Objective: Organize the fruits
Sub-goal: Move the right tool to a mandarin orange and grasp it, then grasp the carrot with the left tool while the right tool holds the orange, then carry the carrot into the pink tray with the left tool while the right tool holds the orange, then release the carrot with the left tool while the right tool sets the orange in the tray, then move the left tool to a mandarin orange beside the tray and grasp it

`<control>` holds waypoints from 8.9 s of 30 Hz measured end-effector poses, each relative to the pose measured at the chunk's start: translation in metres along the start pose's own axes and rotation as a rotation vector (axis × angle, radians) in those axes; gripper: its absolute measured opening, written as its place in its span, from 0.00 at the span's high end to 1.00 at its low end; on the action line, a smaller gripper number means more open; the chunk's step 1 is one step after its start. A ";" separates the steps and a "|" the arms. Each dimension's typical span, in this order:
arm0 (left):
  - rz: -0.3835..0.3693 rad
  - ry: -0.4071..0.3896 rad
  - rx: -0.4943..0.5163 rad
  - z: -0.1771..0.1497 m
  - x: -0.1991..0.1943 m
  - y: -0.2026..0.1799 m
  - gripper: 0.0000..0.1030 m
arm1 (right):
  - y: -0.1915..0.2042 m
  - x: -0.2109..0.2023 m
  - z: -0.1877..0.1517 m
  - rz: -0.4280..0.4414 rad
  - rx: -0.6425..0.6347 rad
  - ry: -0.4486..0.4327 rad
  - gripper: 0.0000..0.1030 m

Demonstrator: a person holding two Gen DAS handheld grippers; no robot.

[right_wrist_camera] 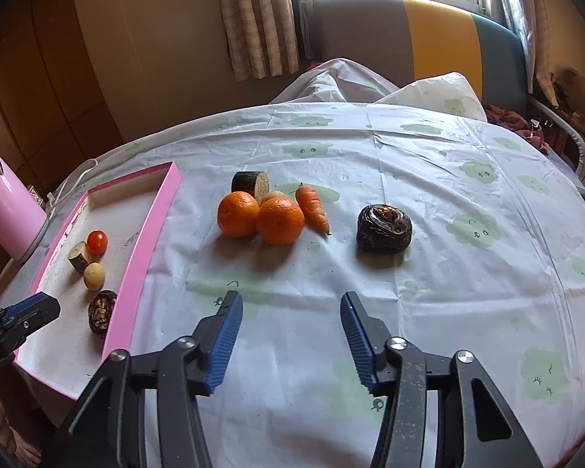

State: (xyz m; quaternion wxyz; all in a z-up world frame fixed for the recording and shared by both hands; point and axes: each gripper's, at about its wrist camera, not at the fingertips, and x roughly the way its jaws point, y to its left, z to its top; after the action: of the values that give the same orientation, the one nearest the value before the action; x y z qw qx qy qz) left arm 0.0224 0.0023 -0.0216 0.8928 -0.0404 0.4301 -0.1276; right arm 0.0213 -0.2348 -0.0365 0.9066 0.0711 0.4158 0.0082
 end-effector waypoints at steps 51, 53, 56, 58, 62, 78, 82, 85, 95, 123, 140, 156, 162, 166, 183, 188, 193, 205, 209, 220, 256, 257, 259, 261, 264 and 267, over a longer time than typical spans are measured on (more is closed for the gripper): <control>-0.239 0.094 0.118 0.044 0.039 -0.091 0.69 | -0.041 0.017 0.004 -0.064 0.043 -0.022 0.63; -0.262 0.080 0.143 0.053 0.043 -0.104 0.71 | -0.044 0.016 0.002 -0.057 0.050 -0.022 0.63; -0.296 0.099 0.168 0.065 0.056 -0.120 0.72 | -0.046 0.016 0.002 -0.046 0.051 -0.025 0.63; -0.306 0.112 0.181 0.071 0.065 -0.129 0.75 | -0.046 0.015 0.001 -0.042 0.052 -0.030 0.63; -0.319 0.147 0.184 0.084 0.087 -0.142 0.79 | -0.048 0.015 -0.001 -0.030 0.056 -0.035 0.63; -0.113 0.245 0.318 0.117 0.175 -0.179 0.70 | -0.062 0.016 -0.001 0.054 0.111 -0.029 0.63; -0.078 0.192 0.423 0.113 0.177 -0.191 0.80 | -0.064 0.015 -0.001 0.063 0.117 -0.027 0.63; -0.139 0.171 0.470 0.113 0.169 -0.196 0.90 | -0.066 0.014 -0.001 0.060 0.121 -0.025 0.63; -0.230 0.224 0.485 0.075 0.144 -0.187 0.90 | -0.089 0.008 -0.002 0.006 0.176 -0.023 0.63; -0.160 0.185 0.332 0.090 0.140 -0.174 0.78 | -0.082 0.014 -0.005 0.006 0.137 -0.005 0.63; -0.076 0.089 0.132 0.056 0.053 -0.076 0.78 | -0.045 0.017 -0.005 -0.038 0.039 0.028 0.63; 0.002 0.019 -0.037 0.034 0.014 0.012 0.78 | -0.029 0.022 -0.008 -0.102 -0.006 0.052 0.63; 0.030 0.019 -0.089 0.028 0.013 0.040 0.78 | -0.026 0.023 -0.010 -0.127 -0.005 0.047 0.63; 0.053 0.025 -0.120 0.023 0.015 0.056 0.78 | -0.023 0.023 -0.012 -0.140 -0.028 0.041 0.63; 0.096 0.062 -0.191 0.023 0.028 0.078 0.68 | -0.022 0.023 -0.015 -0.145 -0.043 0.015 0.63; 0.114 0.020 -0.183 0.020 0.013 0.077 0.67 | -0.021 0.020 -0.011 -0.127 -0.026 0.020 0.64; 0.117 0.002 -0.172 0.017 0.002 0.076 0.67 | -0.001 0.011 -0.001 -0.028 -0.030 0.004 0.64; 0.104 0.001 -0.190 0.010 -0.006 0.079 0.67 | 0.116 0.017 0.039 0.274 -0.211 0.028 0.64; 0.101 -0.001 -0.195 0.010 -0.007 0.081 0.67 | 0.145 0.040 0.047 0.302 -0.252 0.073 0.64; 0.098 0.000 -0.187 0.008 -0.007 0.078 0.67 | 0.153 0.051 0.052 0.285 -0.227 0.072 0.42; -0.065 0.049 0.044 0.030 0.009 -0.031 0.68 | -0.029 -0.008 0.002 -0.104 0.111 -0.025 0.36; -0.071 0.050 0.059 0.032 0.011 -0.037 0.68 | -0.033 -0.008 0.002 -0.106 0.119 -0.022 0.36; -0.076 0.060 0.074 0.036 0.017 -0.047 0.68 | -0.038 -0.007 0.000 -0.111 0.130 -0.019 0.36; -0.101 0.077 0.085 0.042 0.025 -0.055 0.68 | -0.044 -0.008 -0.001 -0.118 0.142 -0.023 0.36; -0.102 0.103 0.094 0.051 0.040 -0.067 0.68 | -0.055 -0.008 -0.002 -0.129 0.171 -0.022 0.35; -0.109 0.122 0.118 0.059 0.053 -0.079 0.68 | -0.063 -0.006 -0.004 -0.139 0.187 -0.015 0.35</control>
State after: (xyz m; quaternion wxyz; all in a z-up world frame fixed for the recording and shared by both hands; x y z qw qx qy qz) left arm 0.0846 -0.0901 -0.0108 0.8574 -0.0031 0.4727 -0.2033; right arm 0.0113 -0.2969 -0.0434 0.8975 0.1264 0.4120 -0.0939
